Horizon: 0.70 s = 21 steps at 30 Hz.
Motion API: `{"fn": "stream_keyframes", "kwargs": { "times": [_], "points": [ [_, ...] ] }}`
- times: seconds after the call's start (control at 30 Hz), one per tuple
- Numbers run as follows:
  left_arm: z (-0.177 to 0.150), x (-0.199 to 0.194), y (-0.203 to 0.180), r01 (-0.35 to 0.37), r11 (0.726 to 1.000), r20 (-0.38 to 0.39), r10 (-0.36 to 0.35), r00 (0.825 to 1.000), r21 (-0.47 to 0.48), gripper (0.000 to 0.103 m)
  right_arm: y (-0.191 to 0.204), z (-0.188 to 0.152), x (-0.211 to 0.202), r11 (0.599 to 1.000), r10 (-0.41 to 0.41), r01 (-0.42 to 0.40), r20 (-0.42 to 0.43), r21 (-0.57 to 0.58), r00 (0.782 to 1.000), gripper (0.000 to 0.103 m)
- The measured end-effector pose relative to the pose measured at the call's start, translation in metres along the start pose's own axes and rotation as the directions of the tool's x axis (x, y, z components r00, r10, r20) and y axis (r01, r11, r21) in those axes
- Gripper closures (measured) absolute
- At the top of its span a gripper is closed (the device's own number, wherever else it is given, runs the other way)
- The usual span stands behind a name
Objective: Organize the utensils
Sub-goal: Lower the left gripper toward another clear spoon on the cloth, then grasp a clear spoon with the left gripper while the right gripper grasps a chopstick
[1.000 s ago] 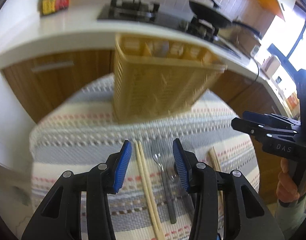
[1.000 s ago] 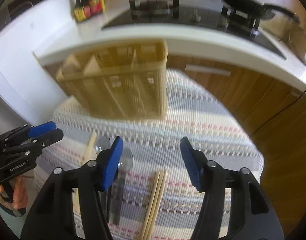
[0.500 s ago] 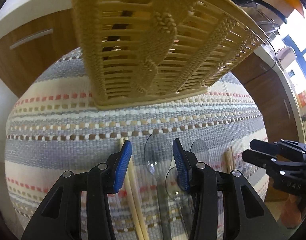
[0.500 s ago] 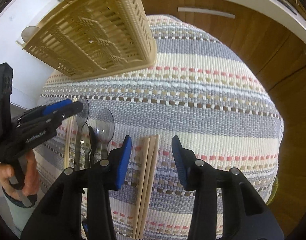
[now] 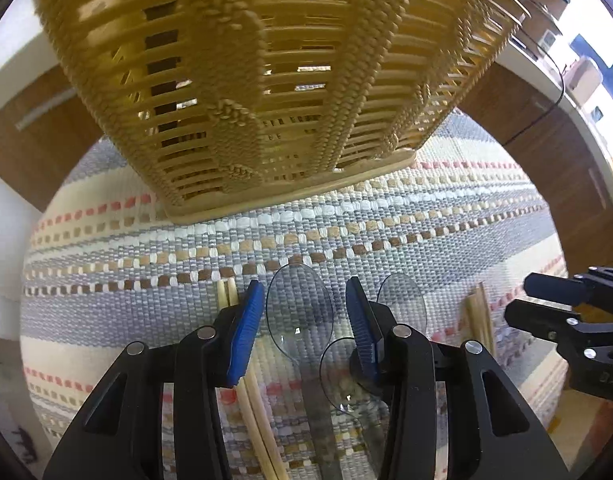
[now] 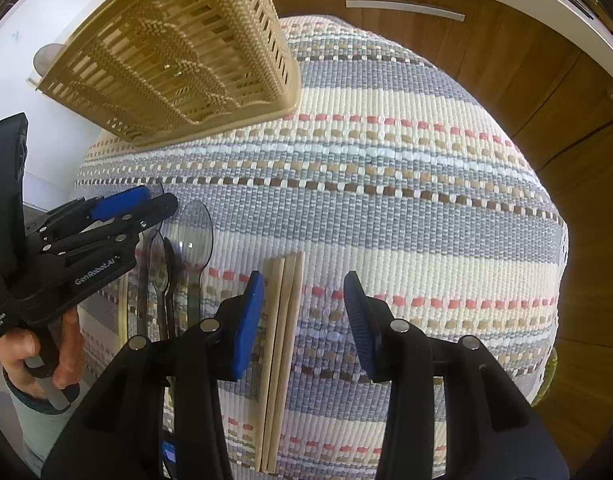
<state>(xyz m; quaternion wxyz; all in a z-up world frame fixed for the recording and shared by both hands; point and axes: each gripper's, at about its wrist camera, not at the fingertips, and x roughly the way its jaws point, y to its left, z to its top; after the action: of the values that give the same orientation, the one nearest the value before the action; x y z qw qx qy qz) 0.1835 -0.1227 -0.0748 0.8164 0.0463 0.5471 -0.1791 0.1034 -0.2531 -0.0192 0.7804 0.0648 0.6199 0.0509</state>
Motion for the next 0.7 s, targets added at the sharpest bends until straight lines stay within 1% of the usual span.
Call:
{"fn": "stream_keyframes", "kwargs": {
  "times": [0.07, 0.13, 0.17, 0.23, 0.37, 0.57, 0.7],
  "points": [
    [-0.002, 0.003, -0.012, -0.045, 0.999, 0.01, 0.044, 0.999, 0.024, 0.064, 0.0, -0.003, 0.005, 1.0, -0.028, 0.028, -0.015, -0.003, 0.999, 0.068],
    [-0.005, 0.006, -0.023, -0.102, 0.994, 0.028, 0.101, 0.994, 0.048, 0.071, 0.001, -0.005, 0.008, 0.999, -0.04, 0.039, -0.029, -0.015, 0.999, 0.073],
    [-0.005, 0.007, -0.026, -0.116, 0.992, 0.033, 0.115, 0.993, 0.055, 0.071, 0.002, -0.007, 0.01, 0.998, -0.05, 0.049, -0.036, -0.025, 0.998, 0.075],
    [-0.005, 0.01, -0.034, -0.134, 0.989, 0.044, 0.131, 0.99, 0.065, 0.072, 0.007, -0.013, 0.014, 0.998, -0.049, 0.048, -0.05, -0.035, 0.998, 0.082],
    [-0.006, 0.011, -0.041, -0.12, 0.991, 0.061, 0.117, 0.991, 0.055, 0.072, 0.011, -0.019, 0.023, 0.998, -0.034, 0.03, -0.079, -0.047, 0.996, 0.088],
    [-0.006, 0.002, -0.038, -0.094, 0.994, 0.09, 0.089, 0.992, 0.05, 0.072, 0.013, -0.024, 0.032, 0.997, -0.045, 0.04, -0.085, -0.063, 0.995, 0.09],
    [-0.006, -0.008, -0.038, -0.091, 0.995, 0.117, 0.085, 0.99, 0.05, 0.072, 0.015, -0.023, 0.035, 0.996, -0.056, 0.051, -0.082, -0.07, 0.995, 0.09]
  ]
}}
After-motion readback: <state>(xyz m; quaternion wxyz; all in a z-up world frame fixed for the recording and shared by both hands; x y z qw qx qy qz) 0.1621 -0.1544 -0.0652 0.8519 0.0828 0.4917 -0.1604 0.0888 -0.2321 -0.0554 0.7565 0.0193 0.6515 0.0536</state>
